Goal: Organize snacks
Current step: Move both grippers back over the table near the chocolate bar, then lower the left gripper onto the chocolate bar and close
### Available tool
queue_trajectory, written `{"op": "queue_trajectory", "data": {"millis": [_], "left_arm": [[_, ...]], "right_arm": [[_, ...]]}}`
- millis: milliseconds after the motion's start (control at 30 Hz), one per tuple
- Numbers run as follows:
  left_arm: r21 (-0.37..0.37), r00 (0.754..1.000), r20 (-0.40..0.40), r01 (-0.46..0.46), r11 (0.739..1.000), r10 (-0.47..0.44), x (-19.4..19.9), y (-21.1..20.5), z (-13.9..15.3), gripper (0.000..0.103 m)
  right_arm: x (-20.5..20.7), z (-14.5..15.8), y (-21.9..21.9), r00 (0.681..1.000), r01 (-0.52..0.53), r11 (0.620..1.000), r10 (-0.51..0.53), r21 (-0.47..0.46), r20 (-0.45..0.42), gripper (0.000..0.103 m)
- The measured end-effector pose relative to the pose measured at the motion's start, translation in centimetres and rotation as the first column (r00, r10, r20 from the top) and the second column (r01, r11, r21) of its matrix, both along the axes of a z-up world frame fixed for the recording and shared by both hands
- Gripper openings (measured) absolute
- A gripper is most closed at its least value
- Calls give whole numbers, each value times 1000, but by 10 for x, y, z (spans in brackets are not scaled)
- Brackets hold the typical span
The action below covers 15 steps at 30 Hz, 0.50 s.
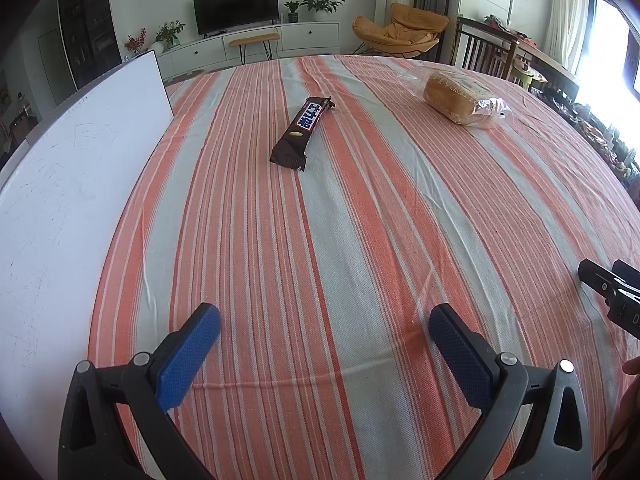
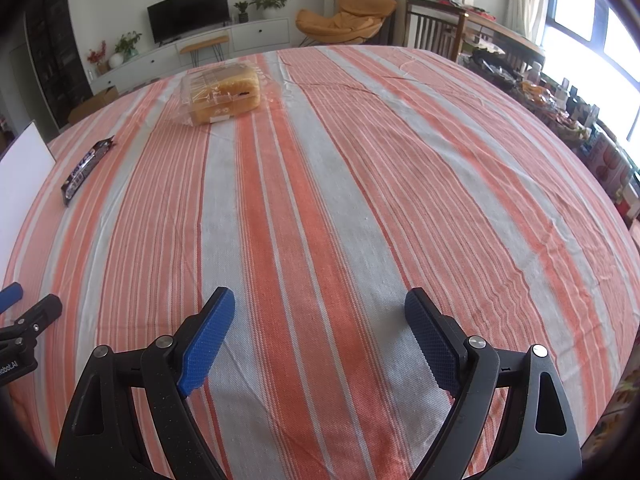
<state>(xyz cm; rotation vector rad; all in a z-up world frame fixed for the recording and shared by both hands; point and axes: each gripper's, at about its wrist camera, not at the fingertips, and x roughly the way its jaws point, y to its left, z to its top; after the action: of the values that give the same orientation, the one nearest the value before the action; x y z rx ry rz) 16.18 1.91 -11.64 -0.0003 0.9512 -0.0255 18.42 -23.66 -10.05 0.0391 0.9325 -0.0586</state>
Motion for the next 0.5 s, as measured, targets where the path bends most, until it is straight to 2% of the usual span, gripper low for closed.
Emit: {"op": "queue_trajectory", "data": {"millis": [67, 167, 333, 400, 500], "left_arm": [[1, 1000, -4, 12, 1000, -12, 3, 1, 1, 103], [-25, 999, -52, 13, 1000, -14, 27, 8, 4, 103], [-133, 990, -57, -138, 981, 131, 91, 38, 21, 101], [-124, 987, -96, -143, 982, 131, 121, 40, 20, 87], [-78, 986, -151, -87, 993, 75, 157, 32, 13, 77]], "right_arm": [[0, 0, 1, 1000, 0, 1000, 0, 0, 0, 89], [0, 0, 1, 1000, 0, 1000, 0, 0, 0, 89], [-1, 0, 1, 1000, -12, 1000, 12, 0, -6, 93], [-2, 0, 2, 1000, -14, 1000, 14, 0, -6, 93], [-2, 0, 3, 1000, -14, 1000, 14, 0, -6, 93]]}}
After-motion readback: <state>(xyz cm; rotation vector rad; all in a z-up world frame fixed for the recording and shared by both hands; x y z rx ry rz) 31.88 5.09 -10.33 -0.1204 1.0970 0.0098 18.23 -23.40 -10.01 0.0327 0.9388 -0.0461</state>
